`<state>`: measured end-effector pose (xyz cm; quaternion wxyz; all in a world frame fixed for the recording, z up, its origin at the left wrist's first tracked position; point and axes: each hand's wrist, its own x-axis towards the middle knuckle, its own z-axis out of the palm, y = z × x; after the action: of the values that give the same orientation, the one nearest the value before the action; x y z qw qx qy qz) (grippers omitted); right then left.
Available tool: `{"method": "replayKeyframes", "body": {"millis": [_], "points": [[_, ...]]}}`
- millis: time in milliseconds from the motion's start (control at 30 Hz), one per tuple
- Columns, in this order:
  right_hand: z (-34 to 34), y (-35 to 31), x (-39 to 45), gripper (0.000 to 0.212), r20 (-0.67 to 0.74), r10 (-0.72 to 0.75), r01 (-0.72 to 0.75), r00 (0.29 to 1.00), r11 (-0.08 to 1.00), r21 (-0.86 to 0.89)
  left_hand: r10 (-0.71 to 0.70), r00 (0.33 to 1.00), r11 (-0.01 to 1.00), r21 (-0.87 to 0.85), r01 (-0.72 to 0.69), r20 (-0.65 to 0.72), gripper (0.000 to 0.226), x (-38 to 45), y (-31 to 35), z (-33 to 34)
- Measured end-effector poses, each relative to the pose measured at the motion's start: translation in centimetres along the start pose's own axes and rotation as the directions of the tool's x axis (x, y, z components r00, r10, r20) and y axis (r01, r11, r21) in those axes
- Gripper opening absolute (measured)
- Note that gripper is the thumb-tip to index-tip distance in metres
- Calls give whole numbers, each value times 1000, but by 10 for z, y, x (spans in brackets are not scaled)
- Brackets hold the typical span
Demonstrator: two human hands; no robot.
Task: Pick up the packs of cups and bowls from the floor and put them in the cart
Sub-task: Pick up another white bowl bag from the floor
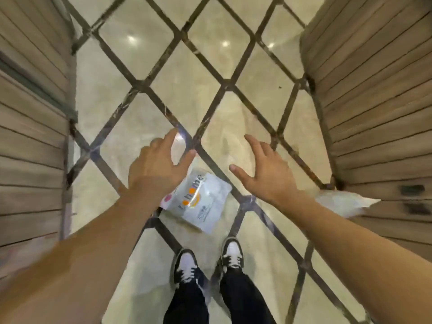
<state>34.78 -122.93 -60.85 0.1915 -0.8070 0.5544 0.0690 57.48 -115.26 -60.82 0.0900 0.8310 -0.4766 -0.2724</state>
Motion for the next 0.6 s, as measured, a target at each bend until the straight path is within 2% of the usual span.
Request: {"method": "replayKeyframes", "body": {"millis": [100, 167, 233, 300, 367, 500, 600], "points": [[106, 38, 29, 91, 160, 18, -9, 987, 998, -57, -91, 994, 996, -8, 92, 67, 77, 24, -53, 112], [163, 60, 46, 93, 230, 0, 25, 973, 994, -102, -216, 968, 973, -47, 224, 130, 84, 30, -84, 182], [211, 76, 65, 98, 280, -28, 68, 960, 988, -136, -347, 919, 912, -160, 377, 190, 97, 27, -107, 244], [253, 87, 87, 99, 315, -35, 88, 948, 984, -157, -485, 839, 767, -340, 544, 247, 120, 23, -128, 303], [287, 94, 111, 100, 342, -40, 103, 939, 981, -167, -580, 763, 617, -457, 640, 286, 138, 21, -145, 354], [339, 96, 154, 112, 428, -61, 123, 901, 985, -118, -700, 613, 269, -659, 702, 366, 108, 26, -139, 404], [365, 95, 174, 116, 529, -62, 26, 847, 997, 76, -704, 559, 88, -728, 680, 438, 106, 35, -124, 424]]}}
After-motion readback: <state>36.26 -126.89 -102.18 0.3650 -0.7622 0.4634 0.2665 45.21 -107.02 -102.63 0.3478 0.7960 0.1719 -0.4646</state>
